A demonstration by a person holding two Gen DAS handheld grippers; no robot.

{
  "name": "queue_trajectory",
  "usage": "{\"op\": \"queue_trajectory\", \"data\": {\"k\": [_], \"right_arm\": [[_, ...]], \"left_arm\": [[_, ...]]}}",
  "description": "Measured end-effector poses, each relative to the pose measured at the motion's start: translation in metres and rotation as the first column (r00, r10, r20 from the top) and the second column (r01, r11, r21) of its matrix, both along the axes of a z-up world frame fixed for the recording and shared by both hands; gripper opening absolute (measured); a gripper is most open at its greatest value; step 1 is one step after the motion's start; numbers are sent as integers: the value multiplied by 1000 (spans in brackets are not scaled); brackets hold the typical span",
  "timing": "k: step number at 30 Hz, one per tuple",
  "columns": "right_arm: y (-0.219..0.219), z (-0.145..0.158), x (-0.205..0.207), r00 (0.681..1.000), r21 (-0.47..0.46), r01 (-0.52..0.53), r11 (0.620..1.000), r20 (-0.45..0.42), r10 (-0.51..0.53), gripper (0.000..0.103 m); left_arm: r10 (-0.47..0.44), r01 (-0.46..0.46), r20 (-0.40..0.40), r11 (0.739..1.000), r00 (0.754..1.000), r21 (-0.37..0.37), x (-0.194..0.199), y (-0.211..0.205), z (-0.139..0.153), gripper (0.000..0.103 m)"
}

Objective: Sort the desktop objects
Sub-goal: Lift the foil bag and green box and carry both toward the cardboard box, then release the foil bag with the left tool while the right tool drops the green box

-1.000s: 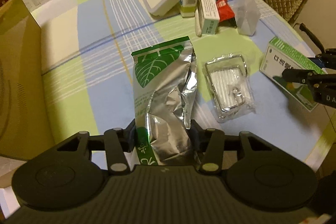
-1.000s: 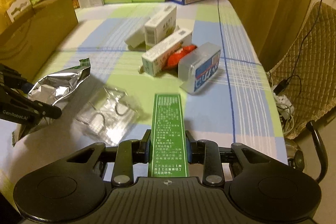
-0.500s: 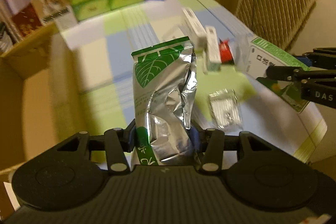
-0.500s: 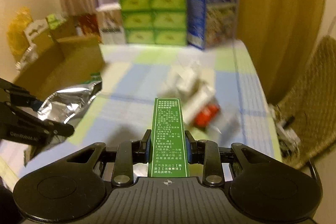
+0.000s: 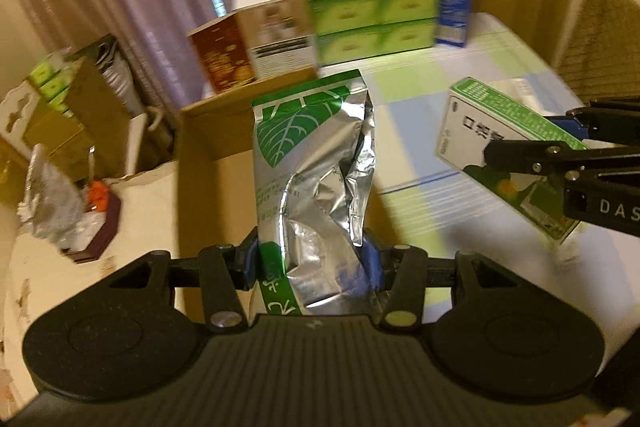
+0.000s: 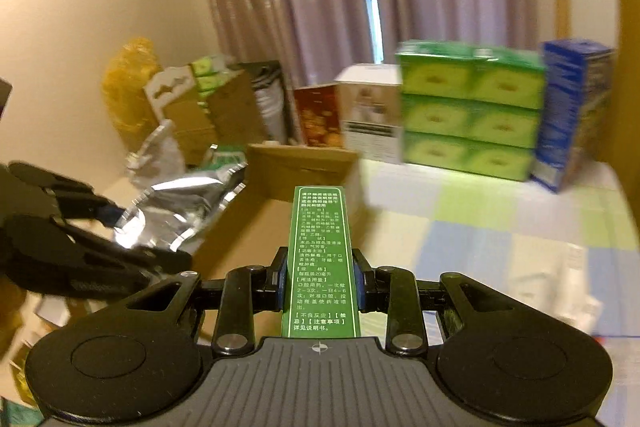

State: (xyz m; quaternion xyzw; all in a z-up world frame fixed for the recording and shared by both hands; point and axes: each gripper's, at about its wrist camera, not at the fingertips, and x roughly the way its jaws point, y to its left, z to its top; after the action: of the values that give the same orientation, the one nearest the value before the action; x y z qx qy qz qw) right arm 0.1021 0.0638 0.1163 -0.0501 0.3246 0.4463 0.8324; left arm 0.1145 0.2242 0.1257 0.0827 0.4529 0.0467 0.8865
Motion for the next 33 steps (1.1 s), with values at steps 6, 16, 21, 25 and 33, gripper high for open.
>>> {"op": "queue_trajectory", "data": {"k": [6, 16, 21, 25, 33], "right_arm": [[67, -24, 11, 998, 15, -21, 1000, -60, 22, 27], [107, -70, 38, 992, -4, -4, 1000, -125, 3, 27], [108, -77, 40, 990, 12, -13, 1000, -140, 14, 31], [96, -71, 38, 995, 44, -3, 999, -102, 7, 50], [40, -48, 32, 996, 44, 61, 997, -73, -57, 59]], "left_arm": [[54, -54, -14, 998, 998, -21, 19, 51, -22, 45], [84, -86, -23, 991, 996, -99, 40, 83, -66, 51], [106, -106, -7, 991, 994, -84, 36, 87, -68, 52], [116, -114, 13, 990, 993, -81, 25, 88, -62, 57], [115, -110, 51, 990, 992, -93, 1, 67, -41, 62]]}}
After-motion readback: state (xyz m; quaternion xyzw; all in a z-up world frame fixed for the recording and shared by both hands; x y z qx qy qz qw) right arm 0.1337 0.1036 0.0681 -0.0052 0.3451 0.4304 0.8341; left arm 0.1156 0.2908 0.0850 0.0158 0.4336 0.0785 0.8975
